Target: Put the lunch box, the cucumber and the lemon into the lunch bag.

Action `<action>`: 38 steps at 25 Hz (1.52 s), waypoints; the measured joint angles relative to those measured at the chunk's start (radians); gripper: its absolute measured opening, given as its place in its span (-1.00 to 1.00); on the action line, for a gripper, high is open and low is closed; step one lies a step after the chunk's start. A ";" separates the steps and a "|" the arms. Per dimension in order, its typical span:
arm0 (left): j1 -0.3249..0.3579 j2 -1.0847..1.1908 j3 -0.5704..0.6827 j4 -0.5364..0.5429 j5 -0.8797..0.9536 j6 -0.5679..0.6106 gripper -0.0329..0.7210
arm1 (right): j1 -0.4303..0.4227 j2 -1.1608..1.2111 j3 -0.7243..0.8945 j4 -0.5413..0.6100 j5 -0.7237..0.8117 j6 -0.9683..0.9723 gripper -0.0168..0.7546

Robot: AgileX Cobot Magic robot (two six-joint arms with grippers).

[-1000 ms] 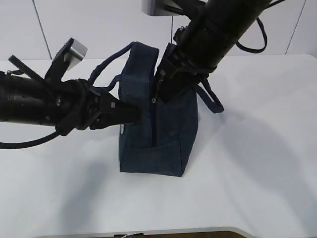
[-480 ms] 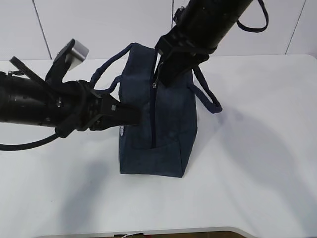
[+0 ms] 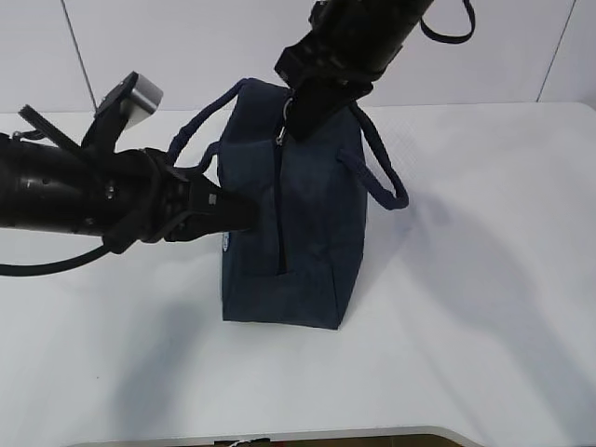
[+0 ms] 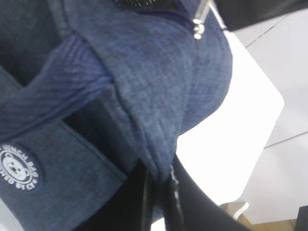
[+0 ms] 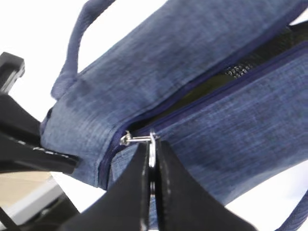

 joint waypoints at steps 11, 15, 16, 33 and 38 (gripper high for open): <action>0.000 0.000 -0.006 -0.013 -0.027 0.000 -0.93 | -0.066 0.083 -0.114 0.043 0.037 0.067 -0.94; 0.000 0.000 -0.006 -0.015 -0.029 0.000 -0.93 | -0.093 0.083 -0.116 0.081 0.038 0.111 -0.94; 0.000 0.000 -0.006 -0.015 -0.029 0.000 -0.93 | -0.100 0.083 -0.116 0.086 0.038 0.119 -0.94; 0.000 0.000 -0.004 -0.005 -0.029 0.000 -0.93 | -0.114 0.083 -0.120 0.220 0.009 0.309 -0.94; 0.000 0.000 -0.004 -0.005 -0.029 0.000 -0.93 | -0.117 0.083 -0.120 0.268 0.009 0.386 -0.94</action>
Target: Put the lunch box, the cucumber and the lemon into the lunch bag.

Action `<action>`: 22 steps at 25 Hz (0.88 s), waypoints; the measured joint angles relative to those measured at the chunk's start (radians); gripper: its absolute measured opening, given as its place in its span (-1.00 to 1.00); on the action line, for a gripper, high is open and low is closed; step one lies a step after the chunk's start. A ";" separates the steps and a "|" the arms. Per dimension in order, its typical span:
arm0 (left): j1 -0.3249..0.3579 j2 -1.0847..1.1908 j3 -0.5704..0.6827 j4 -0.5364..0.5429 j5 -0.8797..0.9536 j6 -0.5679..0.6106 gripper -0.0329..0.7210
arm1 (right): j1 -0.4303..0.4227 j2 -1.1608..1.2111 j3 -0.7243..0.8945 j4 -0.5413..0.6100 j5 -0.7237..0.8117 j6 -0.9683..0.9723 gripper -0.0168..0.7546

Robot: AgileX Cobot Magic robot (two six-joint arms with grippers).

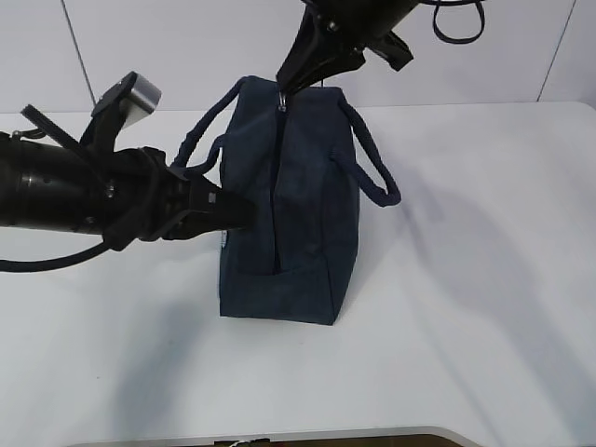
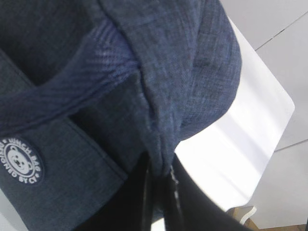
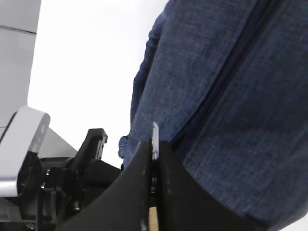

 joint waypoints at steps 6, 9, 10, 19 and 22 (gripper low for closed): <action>0.000 0.000 0.000 0.002 0.000 0.000 -0.93 | -0.012 0.000 0.000 0.034 0.000 0.045 -0.94; 0.000 0.000 0.000 0.007 0.000 0.000 -0.93 | -0.039 0.000 0.000 0.047 0.002 0.055 -0.94; 0.000 0.000 0.000 0.006 0.000 0.000 -0.93 | -0.051 0.002 0.000 0.058 0.002 0.057 -0.94; 0.000 0.000 0.000 0.021 0.000 0.000 -0.93 | -0.103 0.113 -0.068 0.184 -0.019 0.055 -0.94; 0.000 0.000 0.000 0.024 0.000 0.000 -0.93 | -0.115 0.152 -0.137 0.197 -0.022 0.053 -0.94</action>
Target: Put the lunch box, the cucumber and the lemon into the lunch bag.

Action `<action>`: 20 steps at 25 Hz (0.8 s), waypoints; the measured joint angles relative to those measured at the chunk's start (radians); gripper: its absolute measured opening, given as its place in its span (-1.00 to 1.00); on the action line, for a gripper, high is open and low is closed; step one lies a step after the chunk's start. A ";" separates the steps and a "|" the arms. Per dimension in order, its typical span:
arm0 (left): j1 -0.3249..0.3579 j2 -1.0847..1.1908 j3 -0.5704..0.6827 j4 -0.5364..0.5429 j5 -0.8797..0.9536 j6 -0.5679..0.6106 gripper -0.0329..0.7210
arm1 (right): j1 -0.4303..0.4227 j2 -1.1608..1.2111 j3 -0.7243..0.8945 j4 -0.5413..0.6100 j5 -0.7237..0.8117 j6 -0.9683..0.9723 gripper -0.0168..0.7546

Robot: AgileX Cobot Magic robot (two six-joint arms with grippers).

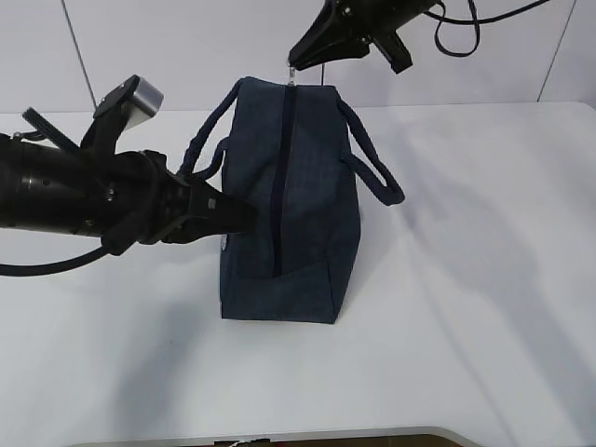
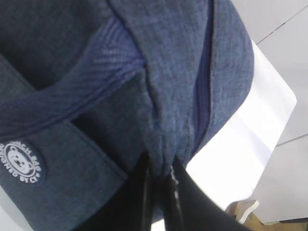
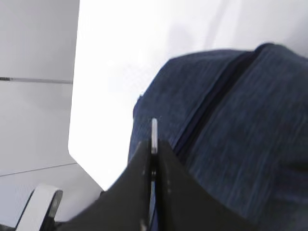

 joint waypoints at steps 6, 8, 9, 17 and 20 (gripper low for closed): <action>0.000 0.000 0.000 0.000 0.000 0.000 -0.93 | -0.026 0.089 -0.120 0.028 0.000 0.004 -0.94; 0.000 0.000 0.000 0.001 0.002 0.000 -0.93 | -0.033 0.118 -0.154 0.032 0.000 0.004 -0.94; 0.000 0.000 0.000 0.002 0.002 0.000 -0.93 | -0.036 0.130 -0.166 0.037 0.000 0.004 -0.94; 0.000 0.000 0.000 0.025 0.004 0.000 -0.93 | -0.074 0.222 -0.238 0.072 -0.001 0.017 -0.94; 0.000 0.000 0.000 0.028 0.004 0.000 -0.93 | -0.085 0.245 -0.243 0.096 -0.004 0.017 -0.94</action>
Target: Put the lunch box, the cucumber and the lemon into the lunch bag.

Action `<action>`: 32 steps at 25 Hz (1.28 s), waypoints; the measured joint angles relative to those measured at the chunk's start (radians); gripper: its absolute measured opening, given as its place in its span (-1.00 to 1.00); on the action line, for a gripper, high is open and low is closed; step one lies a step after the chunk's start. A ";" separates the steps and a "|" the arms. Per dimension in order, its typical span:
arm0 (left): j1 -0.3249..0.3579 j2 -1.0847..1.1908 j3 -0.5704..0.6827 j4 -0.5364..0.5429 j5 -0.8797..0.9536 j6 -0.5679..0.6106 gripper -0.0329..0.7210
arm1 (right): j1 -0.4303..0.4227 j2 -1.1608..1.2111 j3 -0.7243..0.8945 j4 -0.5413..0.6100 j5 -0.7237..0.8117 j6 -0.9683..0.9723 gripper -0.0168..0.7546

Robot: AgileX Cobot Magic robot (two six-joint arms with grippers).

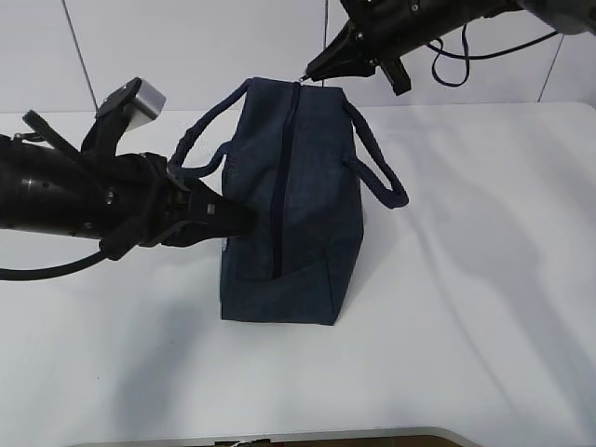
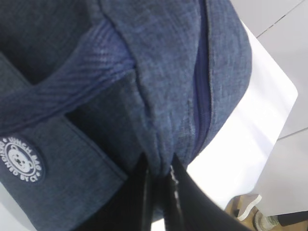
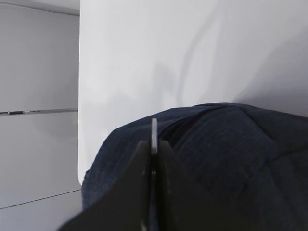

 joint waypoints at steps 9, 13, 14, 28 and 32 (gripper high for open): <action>0.000 0.000 0.000 0.031 0.004 0.000 -0.93 | -0.018 0.060 0.000 0.065 -0.014 0.000 -0.94; 0.000 0.000 0.000 0.038 -0.001 0.000 -0.93 | -0.018 0.062 -0.015 0.073 -0.015 0.000 -0.94; 0.002 0.000 0.000 0.040 -0.008 0.000 -0.93 | -0.018 0.062 -0.030 0.073 -0.015 0.000 -0.94; 0.155 -0.002 0.000 -0.101 -0.110 0.010 -0.93 | -0.019 0.064 -0.171 0.018 0.006 0.013 -0.94; 0.199 -0.002 0.000 -0.137 -0.133 0.017 -0.93 | -0.019 0.064 -0.171 -0.022 0.006 0.028 -0.94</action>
